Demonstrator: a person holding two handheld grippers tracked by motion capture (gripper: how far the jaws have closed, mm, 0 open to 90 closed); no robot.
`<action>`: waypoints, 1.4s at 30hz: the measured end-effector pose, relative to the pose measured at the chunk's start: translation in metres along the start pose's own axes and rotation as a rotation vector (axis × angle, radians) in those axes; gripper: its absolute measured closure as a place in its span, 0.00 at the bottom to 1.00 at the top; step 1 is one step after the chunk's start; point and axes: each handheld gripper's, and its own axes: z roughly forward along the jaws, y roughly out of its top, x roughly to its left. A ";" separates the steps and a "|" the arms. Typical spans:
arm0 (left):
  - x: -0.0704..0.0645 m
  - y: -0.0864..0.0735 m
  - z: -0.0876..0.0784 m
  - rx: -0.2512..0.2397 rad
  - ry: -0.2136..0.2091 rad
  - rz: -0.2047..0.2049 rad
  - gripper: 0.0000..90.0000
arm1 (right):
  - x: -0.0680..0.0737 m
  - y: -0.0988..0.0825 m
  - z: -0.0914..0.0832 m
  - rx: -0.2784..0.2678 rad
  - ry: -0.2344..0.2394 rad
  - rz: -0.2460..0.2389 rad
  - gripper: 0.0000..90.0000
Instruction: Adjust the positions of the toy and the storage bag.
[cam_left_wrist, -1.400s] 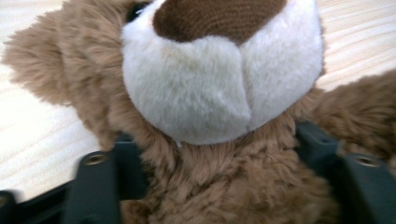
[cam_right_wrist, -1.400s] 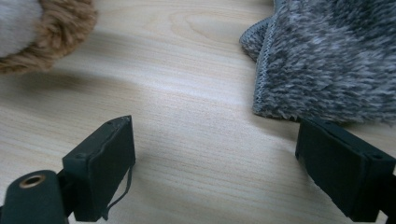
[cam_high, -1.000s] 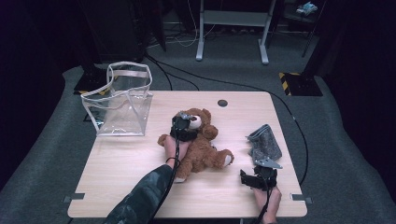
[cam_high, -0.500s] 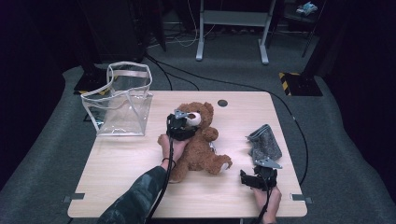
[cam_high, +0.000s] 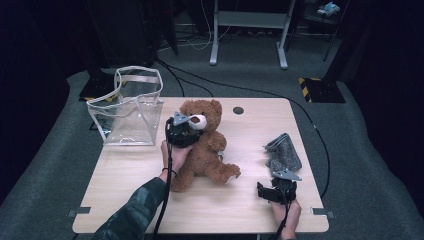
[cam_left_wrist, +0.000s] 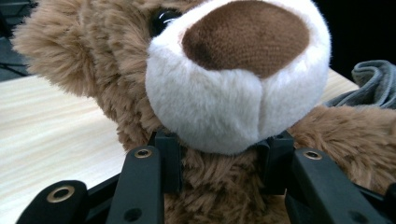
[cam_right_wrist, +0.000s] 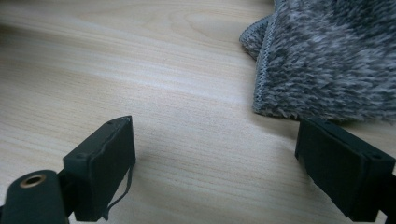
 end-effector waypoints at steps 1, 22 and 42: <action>0.001 0.002 -0.003 0.003 -0.002 0.006 0.67 | 0.000 0.000 0.000 0.000 0.001 0.000 0.13; 0.045 0.019 -0.075 0.032 -0.023 0.037 0.67 | 0.001 0.000 0.001 0.008 -0.011 -0.014 0.13; 0.086 -0.031 -0.116 0.214 -0.037 0.014 0.67 | 0.002 0.000 0.001 0.007 -0.018 -0.022 0.12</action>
